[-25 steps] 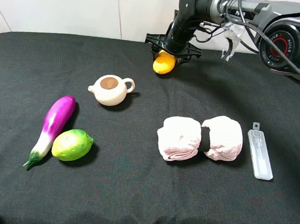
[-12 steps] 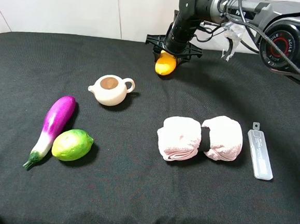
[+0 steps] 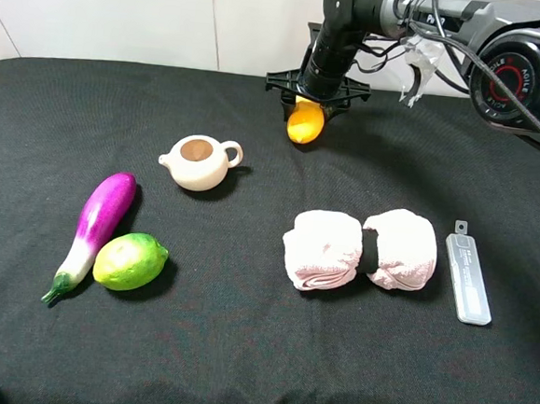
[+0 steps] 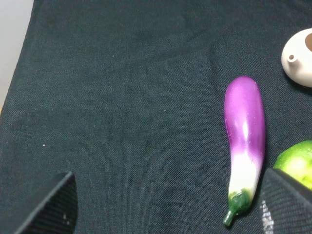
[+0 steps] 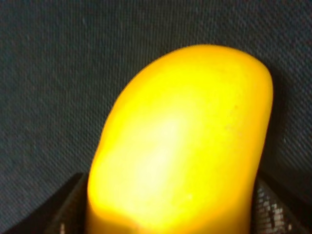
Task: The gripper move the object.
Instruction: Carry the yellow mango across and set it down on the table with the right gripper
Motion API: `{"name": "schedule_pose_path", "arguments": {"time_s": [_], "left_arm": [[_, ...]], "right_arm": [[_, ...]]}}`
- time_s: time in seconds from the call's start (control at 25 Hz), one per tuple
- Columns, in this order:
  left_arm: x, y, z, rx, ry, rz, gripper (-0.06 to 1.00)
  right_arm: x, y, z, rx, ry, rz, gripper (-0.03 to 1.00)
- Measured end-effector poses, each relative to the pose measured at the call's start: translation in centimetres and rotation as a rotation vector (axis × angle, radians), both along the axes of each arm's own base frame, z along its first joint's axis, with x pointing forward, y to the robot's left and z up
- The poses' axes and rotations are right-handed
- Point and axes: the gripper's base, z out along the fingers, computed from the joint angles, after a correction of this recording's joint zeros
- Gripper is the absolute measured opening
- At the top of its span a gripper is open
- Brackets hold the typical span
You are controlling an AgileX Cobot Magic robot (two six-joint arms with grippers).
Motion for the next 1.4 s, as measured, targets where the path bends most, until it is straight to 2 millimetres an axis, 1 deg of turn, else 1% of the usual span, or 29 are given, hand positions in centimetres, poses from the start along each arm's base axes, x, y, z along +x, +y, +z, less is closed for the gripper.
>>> {"name": "schedule_pose_path", "arguments": {"time_s": [0.36, 0.56, 0.96, 1.4], "left_arm": [[0.0, 0.0, 0.0, 0.0, 0.0, 0.0, 0.79], [0.0, 0.0, 0.0, 0.0, 0.0, 0.0, 0.79], [0.0, 0.0, 0.0, 0.0, 0.0, 0.0, 0.79], [0.0, 0.0, 0.0, 0.0, 0.0, 0.0, 0.79]], "right_arm": [[-1.1, -0.8, 1.4, -0.104, 0.082, 0.125, 0.47], [-1.5, -1.2, 3.2, -0.132, 0.093, 0.181, 0.47], [-1.9, -1.7, 8.5, -0.14, -0.004, 0.233, 0.47], [-2.9, -2.5, 14.7, -0.126, -0.133, 0.252, 0.47]]}}
